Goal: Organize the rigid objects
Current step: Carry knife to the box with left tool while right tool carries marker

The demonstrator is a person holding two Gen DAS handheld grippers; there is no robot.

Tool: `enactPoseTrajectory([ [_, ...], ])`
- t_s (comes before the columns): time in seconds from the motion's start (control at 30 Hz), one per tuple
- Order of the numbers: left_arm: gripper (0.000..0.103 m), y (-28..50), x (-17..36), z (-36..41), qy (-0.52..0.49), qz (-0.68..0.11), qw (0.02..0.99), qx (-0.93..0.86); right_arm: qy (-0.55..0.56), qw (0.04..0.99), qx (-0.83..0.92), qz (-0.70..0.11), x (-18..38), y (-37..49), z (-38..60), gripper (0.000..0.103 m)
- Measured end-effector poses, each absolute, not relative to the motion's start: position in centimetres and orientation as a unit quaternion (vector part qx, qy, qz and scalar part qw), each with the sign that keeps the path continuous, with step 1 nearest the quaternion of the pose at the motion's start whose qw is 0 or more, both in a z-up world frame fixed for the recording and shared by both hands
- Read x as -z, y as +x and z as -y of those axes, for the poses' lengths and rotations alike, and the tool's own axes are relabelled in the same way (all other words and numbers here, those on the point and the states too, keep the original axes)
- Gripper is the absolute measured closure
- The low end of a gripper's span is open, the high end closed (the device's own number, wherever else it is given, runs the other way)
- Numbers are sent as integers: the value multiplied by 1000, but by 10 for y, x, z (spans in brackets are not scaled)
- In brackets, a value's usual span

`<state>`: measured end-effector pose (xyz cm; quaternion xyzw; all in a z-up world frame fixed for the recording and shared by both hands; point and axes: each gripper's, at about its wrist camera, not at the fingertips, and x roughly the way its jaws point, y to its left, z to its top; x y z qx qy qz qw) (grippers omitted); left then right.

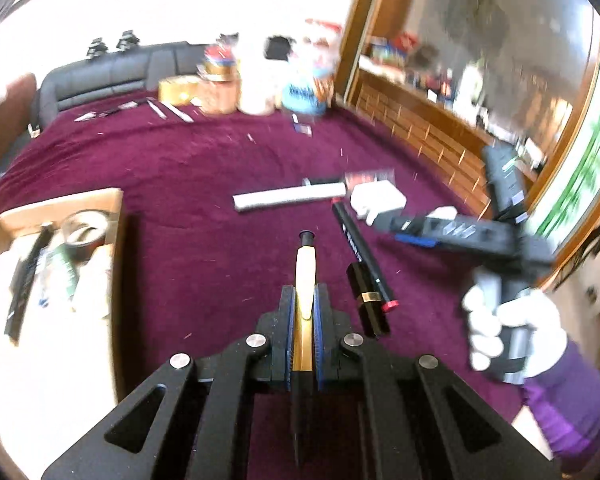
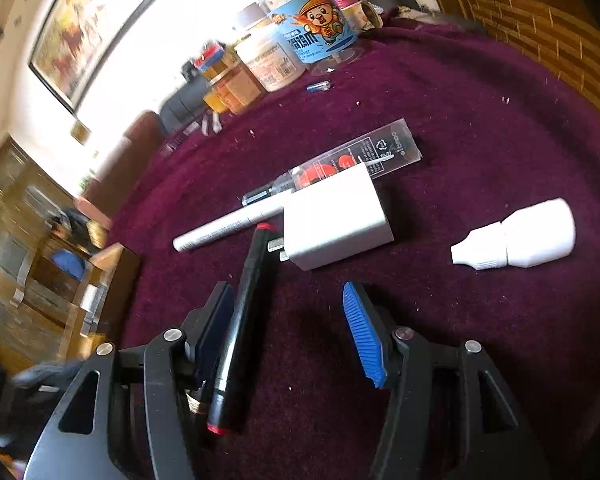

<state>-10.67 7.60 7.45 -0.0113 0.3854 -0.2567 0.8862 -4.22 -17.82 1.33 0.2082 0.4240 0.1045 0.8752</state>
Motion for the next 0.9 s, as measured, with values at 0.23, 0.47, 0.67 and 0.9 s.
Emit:
enactPoseTrajectory([
  [0.23,97,-126,-94,-135,-62,-353,902,242,88,886,-46,-452,-14,-22,124,60],
  [0.47,97,-133,-91,-194,-104,-338,915,194,78,889,-32,-450,-25,-31,122,91],
  [0.67,97,-122,-80,-245,-120,-346,920,141,152,890,-110,-415,-70,-53,114,91],
  [0.9,97,-70,-60,-289,-123,-396,908,59,169,852,-228,-440,-89,-46,27,91],
])
